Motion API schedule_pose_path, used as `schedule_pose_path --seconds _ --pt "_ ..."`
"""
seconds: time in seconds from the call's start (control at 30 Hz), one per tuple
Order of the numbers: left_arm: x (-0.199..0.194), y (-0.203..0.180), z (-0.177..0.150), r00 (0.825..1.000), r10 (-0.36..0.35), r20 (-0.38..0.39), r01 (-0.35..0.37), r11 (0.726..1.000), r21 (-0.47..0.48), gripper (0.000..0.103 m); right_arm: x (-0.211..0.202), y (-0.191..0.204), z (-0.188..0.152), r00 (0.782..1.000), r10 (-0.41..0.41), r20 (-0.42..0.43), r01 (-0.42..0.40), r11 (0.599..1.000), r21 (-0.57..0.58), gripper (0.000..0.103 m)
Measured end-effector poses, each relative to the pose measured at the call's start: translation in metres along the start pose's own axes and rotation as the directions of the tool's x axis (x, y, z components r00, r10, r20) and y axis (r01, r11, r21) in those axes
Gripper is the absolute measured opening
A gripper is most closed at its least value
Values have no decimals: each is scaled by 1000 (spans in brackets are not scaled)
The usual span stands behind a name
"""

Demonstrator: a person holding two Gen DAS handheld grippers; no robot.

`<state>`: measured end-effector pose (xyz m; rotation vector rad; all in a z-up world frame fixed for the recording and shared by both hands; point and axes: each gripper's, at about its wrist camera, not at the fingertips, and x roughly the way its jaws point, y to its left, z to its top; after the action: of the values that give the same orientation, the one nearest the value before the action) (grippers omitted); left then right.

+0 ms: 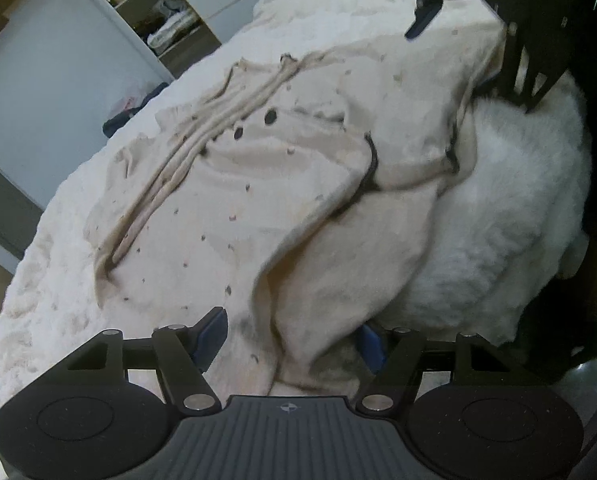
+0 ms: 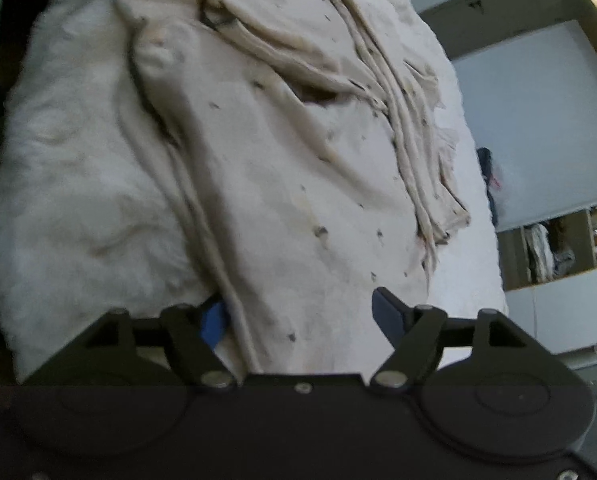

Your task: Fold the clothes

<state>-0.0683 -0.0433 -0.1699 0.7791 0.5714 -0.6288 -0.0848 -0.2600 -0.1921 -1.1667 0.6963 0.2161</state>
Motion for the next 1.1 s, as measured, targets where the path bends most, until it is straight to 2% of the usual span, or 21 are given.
schedule_pose_path --seconds 0.07,0.17,0.23,0.33,0.37,0.4,0.47,0.5,0.6,0.67,0.8,0.87,0.9,1.1 --pt "2 7 0 1000 0 1 0 999 -38 63 -2 -4 3 1000 -28 3 28 999 42 69" --pt "10 7 -1 1000 13 -14 -14 999 -43 64 3 -16 1 999 -50 2 49 993 107 69" --pt "11 1 0 999 29 -13 -30 999 -13 62 8 -9 -2 999 -22 -25 23 999 42 61" --pt "10 -2 0 1000 15 -16 -14 1000 13 39 3 -4 -6 999 8 -40 -8 1000 -14 46" --pt "10 -2 0 1000 1 -23 -1 1000 18 36 3 -5 -8 998 24 -53 -24 1000 -2 28" --pt "10 -3 0 1000 2 -25 -1 1000 27 35 6 -6 -10 996 30 -80 -30 1000 3 21" --pt "10 -2 0 1000 7 -26 -6 999 38 35 8 -6 -13 994 8 -107 -11 1000 -24 17" --pt "9 -1 0 1000 7 -28 -6 999 39 35 9 -7 -14 994 7 -107 -9 1000 -25 8" --pt "7 2 1 999 9 -35 -7 999 37 33 5 -19 -14 996 14 -89 -11 999 33 6" --pt "3 6 2 999 14 -41 -13 999 34 24 -2 -30 -12 998 7 -61 -1 996 91 5" --pt "-4 20 3 998 43 -41 -43 999 6 22 -18 -45 -8 999 -33 -21 35 988 150 5" --pt "-6 27 2 996 75 -42 -75 997 -11 7 -29 -51 -3 998 -59 -1 58 982 178 5" --pt "-6 32 1 995 84 -47 -85 996 -23 5 -33 -54 -2 998 -67 6 65 980 190 5" --pt "-12 47 -3 992 116 -40 -118 992 -52 3 -53 -52 5 994 -113 9 109 971 215 5"
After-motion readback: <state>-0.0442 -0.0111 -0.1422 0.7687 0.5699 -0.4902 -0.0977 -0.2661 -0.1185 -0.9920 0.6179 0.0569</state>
